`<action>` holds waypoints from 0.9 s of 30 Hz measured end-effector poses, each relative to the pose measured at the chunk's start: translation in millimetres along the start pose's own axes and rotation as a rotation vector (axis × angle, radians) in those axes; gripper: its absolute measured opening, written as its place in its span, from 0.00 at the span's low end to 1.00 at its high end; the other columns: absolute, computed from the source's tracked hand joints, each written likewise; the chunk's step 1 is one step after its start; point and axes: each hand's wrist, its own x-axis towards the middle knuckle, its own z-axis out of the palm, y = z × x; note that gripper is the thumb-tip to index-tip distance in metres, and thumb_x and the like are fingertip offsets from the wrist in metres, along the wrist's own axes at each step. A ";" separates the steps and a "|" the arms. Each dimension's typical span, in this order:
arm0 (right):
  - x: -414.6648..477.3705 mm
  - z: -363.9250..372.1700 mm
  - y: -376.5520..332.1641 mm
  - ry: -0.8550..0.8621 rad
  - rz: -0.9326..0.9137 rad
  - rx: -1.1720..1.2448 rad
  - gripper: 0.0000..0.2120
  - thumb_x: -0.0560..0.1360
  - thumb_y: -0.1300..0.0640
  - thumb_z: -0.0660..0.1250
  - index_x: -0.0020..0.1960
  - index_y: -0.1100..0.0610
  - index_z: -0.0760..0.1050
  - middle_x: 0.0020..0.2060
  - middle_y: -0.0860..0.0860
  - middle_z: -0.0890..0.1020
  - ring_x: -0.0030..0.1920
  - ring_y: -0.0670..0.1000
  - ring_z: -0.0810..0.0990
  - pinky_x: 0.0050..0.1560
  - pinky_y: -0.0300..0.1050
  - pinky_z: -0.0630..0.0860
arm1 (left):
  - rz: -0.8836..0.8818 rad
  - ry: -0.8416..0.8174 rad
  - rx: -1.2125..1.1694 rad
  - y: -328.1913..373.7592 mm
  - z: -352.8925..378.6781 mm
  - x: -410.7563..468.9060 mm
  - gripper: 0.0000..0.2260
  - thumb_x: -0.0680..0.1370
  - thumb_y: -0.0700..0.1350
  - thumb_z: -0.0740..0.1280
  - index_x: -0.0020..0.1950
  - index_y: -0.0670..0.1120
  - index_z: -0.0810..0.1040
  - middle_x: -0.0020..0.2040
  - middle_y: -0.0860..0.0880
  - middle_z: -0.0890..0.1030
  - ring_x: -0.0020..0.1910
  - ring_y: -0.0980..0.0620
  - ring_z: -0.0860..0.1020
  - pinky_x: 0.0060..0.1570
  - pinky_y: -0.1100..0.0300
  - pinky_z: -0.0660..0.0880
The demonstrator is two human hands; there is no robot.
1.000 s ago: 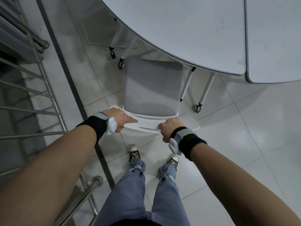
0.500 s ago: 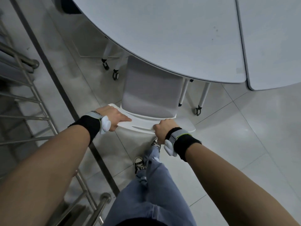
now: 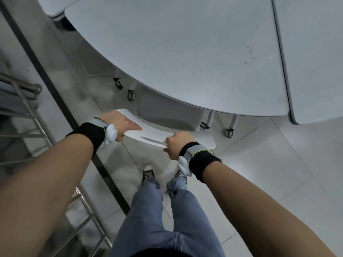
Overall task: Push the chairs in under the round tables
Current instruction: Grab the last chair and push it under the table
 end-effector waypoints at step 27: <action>74.7 -63.2 -14.7 -0.009 0.109 0.111 0.06 0.70 0.56 0.66 0.37 0.57 0.71 0.25 0.52 0.67 0.24 0.52 0.65 0.34 0.44 0.67 | 0.224 -0.037 0.243 -114.5 -61.2 45.9 0.31 0.70 0.45 0.64 0.73 0.60 0.63 0.70 0.64 0.70 0.67 0.58 0.71 0.55 0.65 0.69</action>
